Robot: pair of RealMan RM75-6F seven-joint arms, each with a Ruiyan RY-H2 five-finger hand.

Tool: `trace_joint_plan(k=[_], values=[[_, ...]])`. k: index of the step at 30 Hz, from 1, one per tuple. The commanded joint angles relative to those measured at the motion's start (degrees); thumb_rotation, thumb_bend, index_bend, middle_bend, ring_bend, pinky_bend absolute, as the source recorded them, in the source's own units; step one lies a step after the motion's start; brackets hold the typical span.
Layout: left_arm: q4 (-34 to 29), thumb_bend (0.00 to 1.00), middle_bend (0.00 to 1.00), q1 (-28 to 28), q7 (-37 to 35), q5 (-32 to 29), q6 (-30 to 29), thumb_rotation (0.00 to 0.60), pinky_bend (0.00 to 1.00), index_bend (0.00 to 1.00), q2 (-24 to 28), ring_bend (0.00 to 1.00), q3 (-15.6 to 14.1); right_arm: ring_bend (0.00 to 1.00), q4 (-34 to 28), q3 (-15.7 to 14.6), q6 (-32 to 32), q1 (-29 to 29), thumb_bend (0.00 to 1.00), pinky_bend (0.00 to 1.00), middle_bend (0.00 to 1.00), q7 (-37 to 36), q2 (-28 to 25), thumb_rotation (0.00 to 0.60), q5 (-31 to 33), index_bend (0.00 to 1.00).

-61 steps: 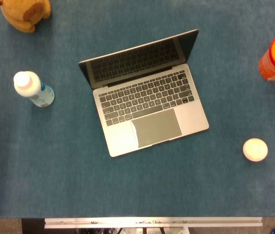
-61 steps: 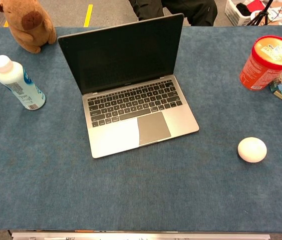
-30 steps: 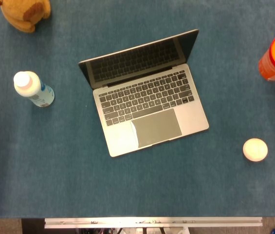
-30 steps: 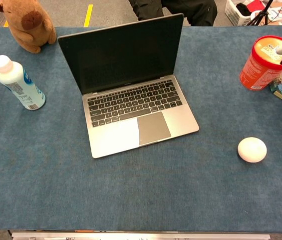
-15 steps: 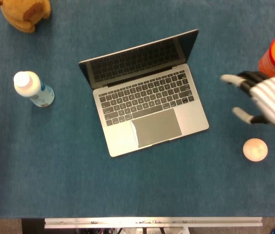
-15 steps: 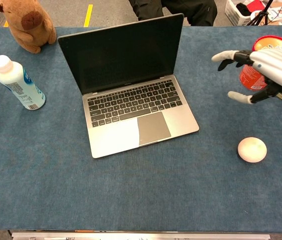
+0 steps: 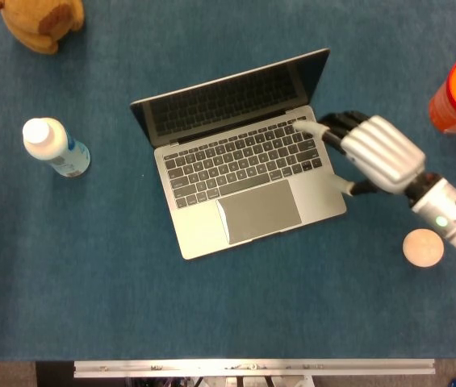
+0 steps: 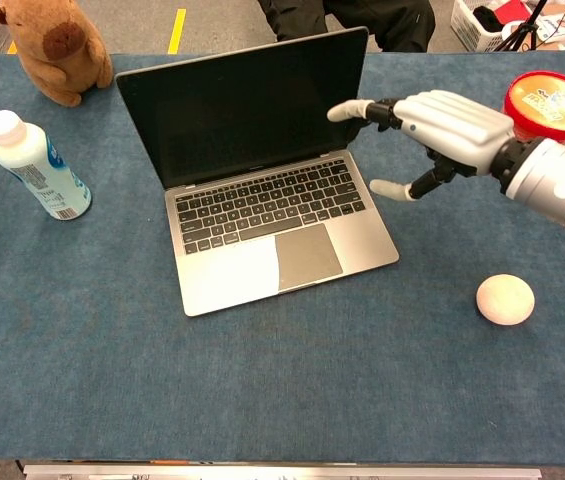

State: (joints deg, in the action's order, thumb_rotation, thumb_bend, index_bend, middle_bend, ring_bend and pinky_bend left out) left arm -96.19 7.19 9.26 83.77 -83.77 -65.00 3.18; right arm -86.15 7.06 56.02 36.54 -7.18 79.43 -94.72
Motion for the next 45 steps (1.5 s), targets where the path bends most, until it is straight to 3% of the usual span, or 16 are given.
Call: trace_joint_plan(k=[1, 7, 17, 20, 24, 27, 45], values=[[0.0, 0.37, 0.11, 0.1, 0.4, 0.1, 0.3, 0.6, 0.12, 0.09, -0.1, 0.07, -0.1, 0.21, -1.3, 2.9, 1.0, 2.3, 0.29, 0.27, 0.31, 0.9, 0.2, 0.6, 0.5, 0.14], [0.2, 0.37, 0.11, -0.1, 0.3, 0.2, -0.3, 0.6, 0.12, 0.09, -0.2, 0.07, -0.1, 0.21, -3.7, 8.4, 0.2, 6.2, 0.28, 0.26, 0.29, 5.3, -0.2, 0.6, 4.8, 0.13], [1.1, 0.37, 0.11, -0.5, -0.5, 0.5, -1.0, 0.6, 0.12, 0.09, -0.4, 0.07, -0.1, 0.18, -1.9, 13.1, -4.8, 12.7, 0.05, 0.21, 0.28, 11.1, 1.6, 0.6, 13.1, 0.12], [1.9, 0.37, 0.11, -0.5, -0.9, 0.7, -1.4, 0.6, 0.12, 0.09, -0.7, 0.07, 0.1, 0.17, -1.6, 13.4, -7.0, 14.4, 0.01, 0.18, 0.27, 11.6, 1.6, 0.581, 15.4, 0.1], [2.5, 0.37, 0.11, -0.7, -1.6, 0.8, -1.8, 0.6, 0.12, 0.09, -0.9, 0.07, 0.1, 0.14, -1.8, 13.3, -10.4, 16.3, 0.0, 0.16, 0.25, 10.8, 1.0, 0.441, 17.8, 0.09], [2.7, 0.37, 0.11, -0.8, -1.7, 0.8, -1.7, 0.6, 0.12, 0.09, -0.8, 0.07, 0.0, 0.14, -1.2, 13.0, -12.3, 17.7, 0.0, 0.15, 0.25, 11.0, 1.0, 0.378, 19.1, 0.09], [3.5, 0.38, 0.11, -0.4, -2.2, 0.9, -0.9, 0.6, 0.12, 0.09, -1.3, 0.07, 0.1, 0.14, 1.2, 8.9, -12.4, 18.7, 0.0, 0.15, 0.25, 10.7, 2.5, 0.368, 21.7, 0.08]])
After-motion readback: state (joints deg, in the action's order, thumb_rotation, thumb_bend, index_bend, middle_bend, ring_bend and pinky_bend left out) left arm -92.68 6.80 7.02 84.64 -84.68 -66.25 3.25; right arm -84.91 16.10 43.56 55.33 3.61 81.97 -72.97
